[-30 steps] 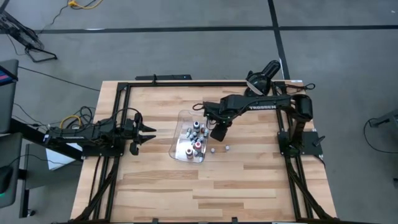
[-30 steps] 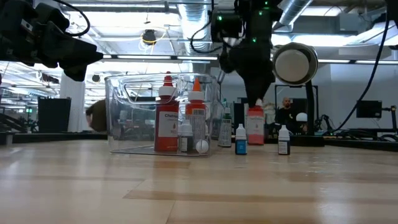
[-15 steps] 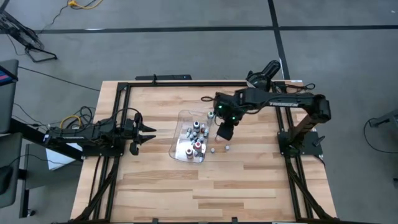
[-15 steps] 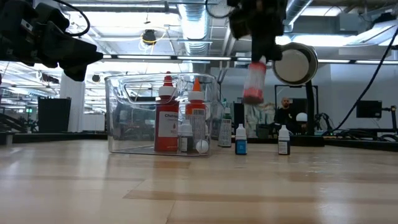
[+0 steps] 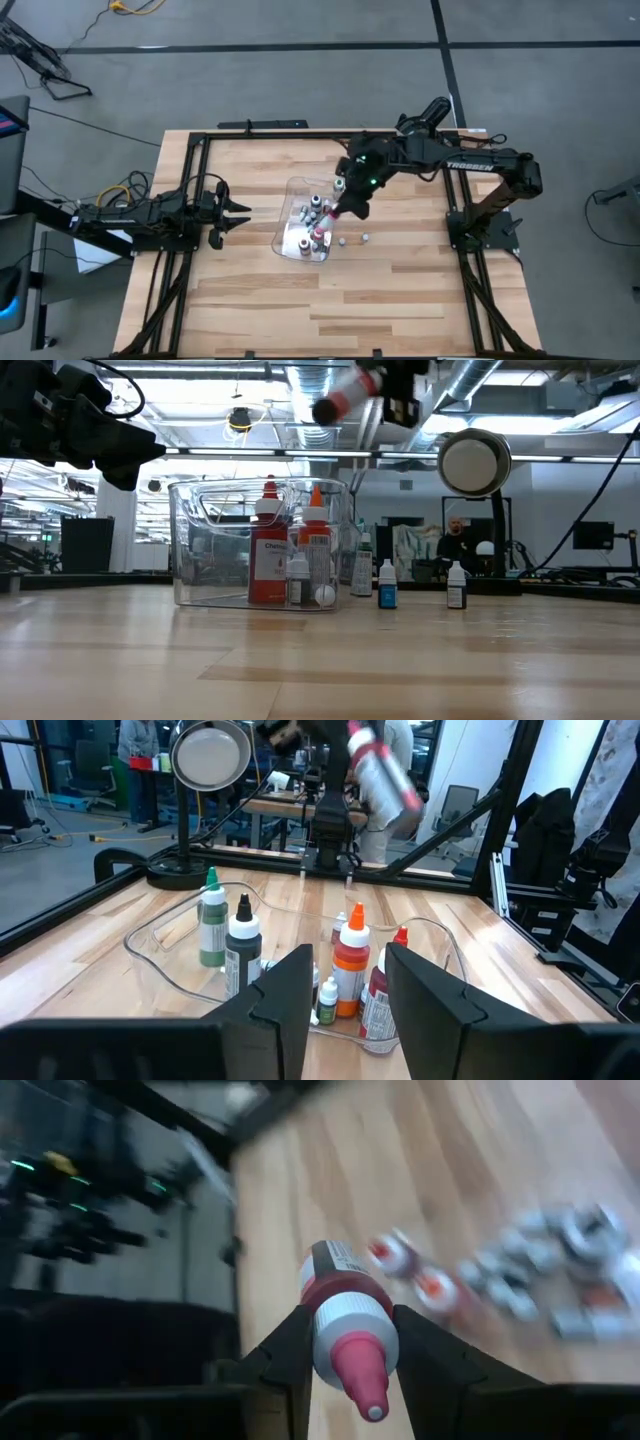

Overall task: Pick & Place food coloring
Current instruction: Put the large pink food coloring bottle into the transparent bin

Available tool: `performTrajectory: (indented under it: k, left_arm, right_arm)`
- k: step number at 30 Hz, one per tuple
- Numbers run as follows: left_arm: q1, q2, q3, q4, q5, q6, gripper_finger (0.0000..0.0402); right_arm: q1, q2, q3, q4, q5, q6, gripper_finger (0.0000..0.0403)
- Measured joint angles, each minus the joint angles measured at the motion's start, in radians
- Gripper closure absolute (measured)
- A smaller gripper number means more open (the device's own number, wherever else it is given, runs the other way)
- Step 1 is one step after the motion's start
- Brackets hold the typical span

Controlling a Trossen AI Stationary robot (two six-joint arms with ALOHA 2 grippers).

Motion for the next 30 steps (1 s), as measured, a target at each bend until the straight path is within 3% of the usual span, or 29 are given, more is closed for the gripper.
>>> performTrajectory:
  k: [5, 12, 15, 25, 30]
  left_arm:
    - [0.0, 0.0, 0.0, 0.0, 0.0, 0.0, 0.0284]
    - [0.0, 0.0, 0.0, 0.0, 0.0, 0.0, 0.0284]
    - [0.0, 0.0, 0.0, 0.0, 0.002, 0.0, 0.0284]
    - [0.0, 0.005, 0.0, 0.0, -0.001, 0.0, 0.0284]
    - [0.0, 0.013, 0.0, 0.0, -0.001, 0.0, 0.0284]
  right_arm:
    - [0.0, 0.0, 0.0, 0.148, 0.004, 0.026, 0.03]
    - [0.002, 0.046, 0.028, 0.121, 0.176, 0.026, 0.03]
    - [0.015, 0.094, 0.103, 0.114, 0.227, -0.01, 0.03]
    - [0.055, 0.319, 0.462, -0.283, 0.431, -0.236, 0.03]
    - [0.071, 0.424, 0.613, -0.388, 0.504, -0.343, 0.03]
